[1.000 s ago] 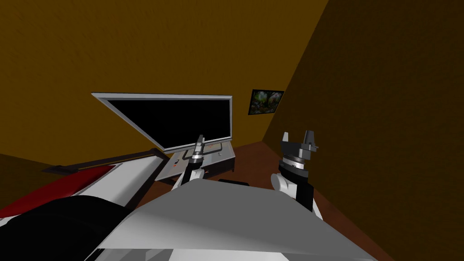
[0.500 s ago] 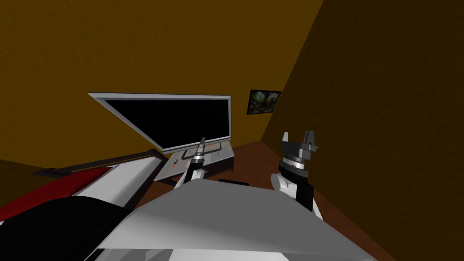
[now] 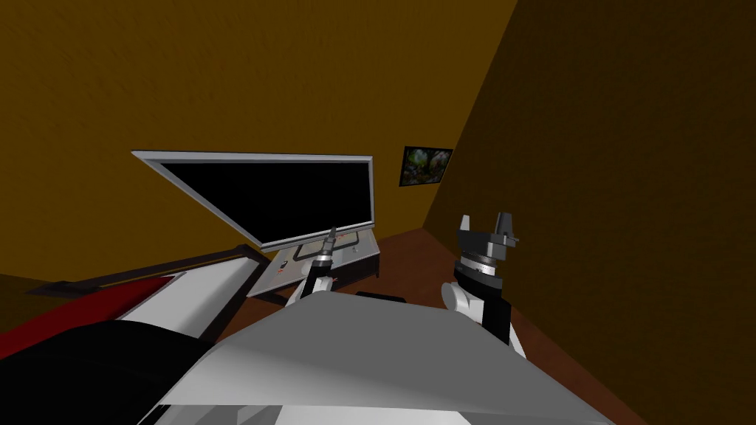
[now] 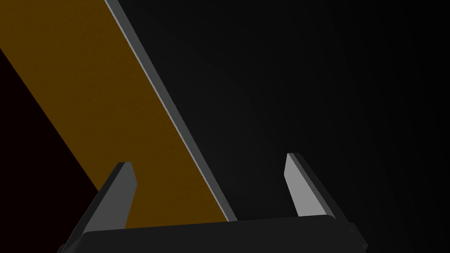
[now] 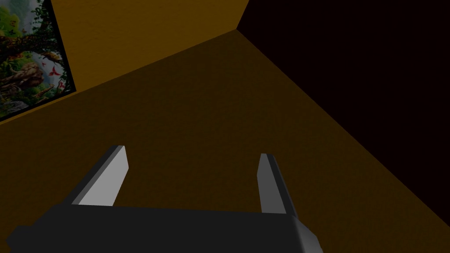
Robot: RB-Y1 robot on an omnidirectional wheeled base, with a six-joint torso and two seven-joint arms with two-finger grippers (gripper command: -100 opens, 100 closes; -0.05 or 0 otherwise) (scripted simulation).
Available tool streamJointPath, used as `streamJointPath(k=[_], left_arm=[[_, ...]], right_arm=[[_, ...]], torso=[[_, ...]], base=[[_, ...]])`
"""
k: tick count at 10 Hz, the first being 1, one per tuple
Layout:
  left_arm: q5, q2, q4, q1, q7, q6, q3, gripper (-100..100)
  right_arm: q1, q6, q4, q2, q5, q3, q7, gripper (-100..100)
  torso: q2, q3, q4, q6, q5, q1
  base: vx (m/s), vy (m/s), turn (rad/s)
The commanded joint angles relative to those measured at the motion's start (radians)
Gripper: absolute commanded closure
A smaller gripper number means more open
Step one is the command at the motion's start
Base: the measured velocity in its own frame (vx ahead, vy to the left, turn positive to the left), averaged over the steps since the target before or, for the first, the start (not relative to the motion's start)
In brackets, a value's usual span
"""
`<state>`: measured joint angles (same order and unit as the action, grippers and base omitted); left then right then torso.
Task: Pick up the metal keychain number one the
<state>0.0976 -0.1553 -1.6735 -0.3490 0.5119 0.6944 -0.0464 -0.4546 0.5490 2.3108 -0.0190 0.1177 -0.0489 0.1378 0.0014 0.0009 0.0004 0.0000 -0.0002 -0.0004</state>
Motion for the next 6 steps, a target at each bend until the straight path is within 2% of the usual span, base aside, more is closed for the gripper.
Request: streamJointPath(k=[1,2,3,5,6], left_arm=[[-0.003,0.002,0.050,0.013,0.024,0.010,-0.002,-100],[-0.003,0.002,0.066,0.013,0.024,0.010,-0.002,-100],[-0.006,-0.002,0.092,0.031,0.061,0.021,-0.011,-100],[-0.006,-0.002,0.132,0.031,0.061,0.021,-0.011,-100],[-0.010,-0.006,0.167,0.050,0.098,0.031,-0.021,-100]], right_arm=[[0.000,0.000,0.000,0.000,0.000,0.000,0.000,0],[0.000,0.000,0.000,0.000,0.000,0.000,0.000,0],[0.000,0.000,0.000,0.000,0.000,0.000,0.000,0],[0.000,0.000,0.000,0.000,0.000,0.000,0.000,0],[0.000,0.000,0.000,0.000,0.000,0.000,0.000,0]], torso=[[0.000,0.000,0.000,0.000,0.000,0.000],[0.000,0.000,0.000,0.000,0.000,0.000],[-0.001,0.000,0.000,0.000,0.000,0.000],[-0.001,0.000,0.000,0.000,0.000,0.000],[-0.001,-0.001,0.000,0.000,0.000,0.001]], base=[[-0.020,-0.008,-0.038],[-0.008,-0.004,0.003],[-0.012,-0.011,-0.072],[-0.009,-0.006,-0.017],[-0.008,-0.010,-0.076]])
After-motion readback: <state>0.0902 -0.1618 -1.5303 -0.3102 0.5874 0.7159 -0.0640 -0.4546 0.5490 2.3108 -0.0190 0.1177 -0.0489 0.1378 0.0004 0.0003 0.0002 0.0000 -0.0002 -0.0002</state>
